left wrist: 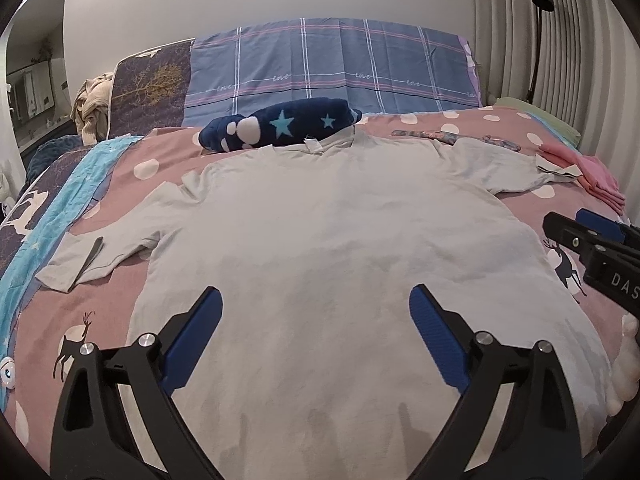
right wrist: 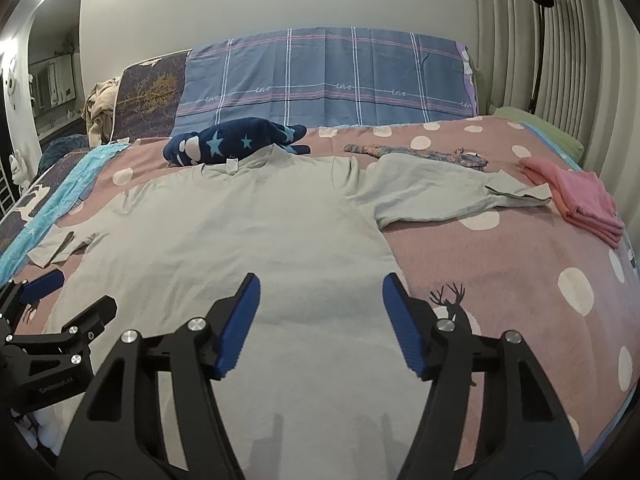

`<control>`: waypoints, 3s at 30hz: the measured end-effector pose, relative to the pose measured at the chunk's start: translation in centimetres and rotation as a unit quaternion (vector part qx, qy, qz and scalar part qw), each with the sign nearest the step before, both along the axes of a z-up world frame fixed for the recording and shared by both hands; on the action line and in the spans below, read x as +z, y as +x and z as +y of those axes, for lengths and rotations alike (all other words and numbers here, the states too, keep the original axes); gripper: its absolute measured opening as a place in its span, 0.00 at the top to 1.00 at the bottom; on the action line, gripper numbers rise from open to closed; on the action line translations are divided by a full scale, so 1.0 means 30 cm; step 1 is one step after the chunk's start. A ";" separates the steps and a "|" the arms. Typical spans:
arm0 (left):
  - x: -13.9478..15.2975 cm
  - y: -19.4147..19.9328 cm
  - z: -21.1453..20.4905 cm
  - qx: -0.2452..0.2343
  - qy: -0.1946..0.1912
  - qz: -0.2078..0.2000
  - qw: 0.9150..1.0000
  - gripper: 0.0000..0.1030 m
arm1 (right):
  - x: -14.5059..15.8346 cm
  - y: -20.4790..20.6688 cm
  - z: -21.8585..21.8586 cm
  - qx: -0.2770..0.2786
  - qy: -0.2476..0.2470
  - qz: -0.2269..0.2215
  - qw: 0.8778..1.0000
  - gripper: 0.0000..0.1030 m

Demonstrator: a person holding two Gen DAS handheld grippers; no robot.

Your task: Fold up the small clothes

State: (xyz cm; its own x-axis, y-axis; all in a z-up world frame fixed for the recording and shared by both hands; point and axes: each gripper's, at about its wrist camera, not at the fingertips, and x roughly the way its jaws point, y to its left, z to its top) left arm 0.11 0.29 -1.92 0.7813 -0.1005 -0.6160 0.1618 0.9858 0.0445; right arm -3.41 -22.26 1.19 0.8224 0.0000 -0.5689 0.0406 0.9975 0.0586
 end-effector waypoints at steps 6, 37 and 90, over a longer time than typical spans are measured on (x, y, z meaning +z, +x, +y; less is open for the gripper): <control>-0.004 -0.002 0.006 0.006 0.000 -0.002 1.000 0.07 | -0.009 0.001 0.011 0.001 -0.009 0.001 1.000 0.40; -0.025 0.052 0.156 0.052 -0.013 0.017 0.998 0.10 | -0.049 0.023 0.080 0.026 -0.017 0.033 0.999 0.36; 0.230 0.640 0.262 -0.110 -0.142 0.101 0.979 0.99 | -0.037 0.202 0.130 0.060 -0.010 0.066 0.996 0.30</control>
